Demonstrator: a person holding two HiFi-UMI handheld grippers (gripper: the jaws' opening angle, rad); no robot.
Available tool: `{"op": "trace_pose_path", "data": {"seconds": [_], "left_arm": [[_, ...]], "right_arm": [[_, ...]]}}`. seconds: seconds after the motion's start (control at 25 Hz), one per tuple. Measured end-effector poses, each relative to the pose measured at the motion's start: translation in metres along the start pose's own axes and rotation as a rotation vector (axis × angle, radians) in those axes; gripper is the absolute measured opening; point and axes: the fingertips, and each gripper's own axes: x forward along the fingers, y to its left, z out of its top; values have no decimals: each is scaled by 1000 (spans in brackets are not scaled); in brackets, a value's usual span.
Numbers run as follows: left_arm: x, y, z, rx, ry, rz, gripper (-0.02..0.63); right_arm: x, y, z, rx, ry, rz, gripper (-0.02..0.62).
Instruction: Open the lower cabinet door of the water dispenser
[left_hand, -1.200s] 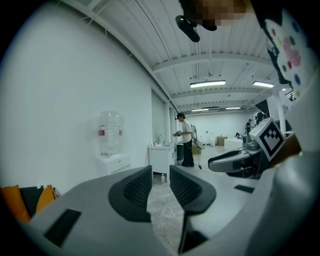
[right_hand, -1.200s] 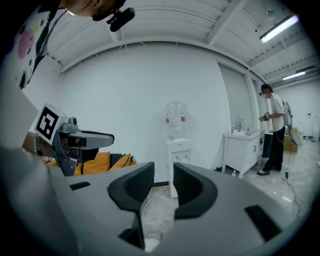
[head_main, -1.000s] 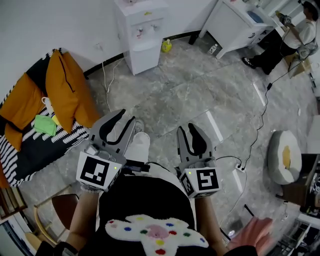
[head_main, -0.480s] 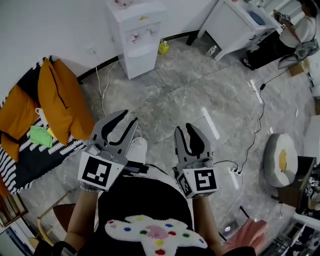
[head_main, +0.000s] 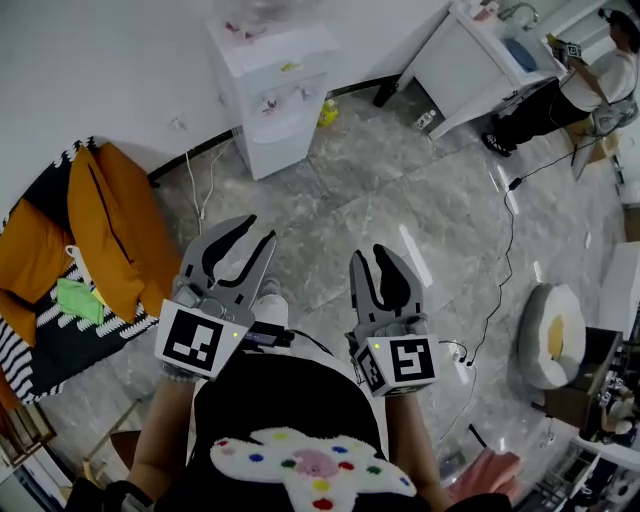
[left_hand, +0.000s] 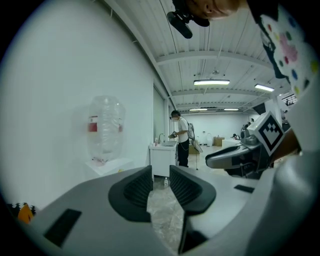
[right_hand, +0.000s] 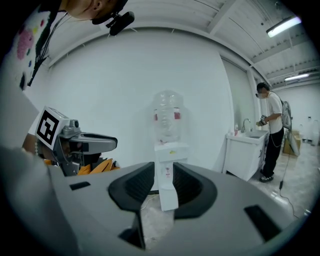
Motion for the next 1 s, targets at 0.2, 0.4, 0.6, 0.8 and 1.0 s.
{"op": "trace_pose_path", "data": {"seconds": [0.2, 0.4, 0.6, 0.8, 1.0], "left_arm": [[21, 40, 6, -3, -13, 12, 110], [35, 71, 7, -9, -16, 19, 110], [40, 85, 7, -9, -22, 10, 110], [39, 89, 6, -14, -24, 4, 110], [37, 96, 5, -27, -33, 18, 110]], "right_arm": [[47, -2, 20, -20, -8, 10, 100], [78, 0, 30, -16, -13, 5, 101], [92, 1, 32, -9, -8, -16, 101], [96, 9, 28, 2, 19, -3, 101], [102, 10, 33, -42, -7, 0, 101]]}}
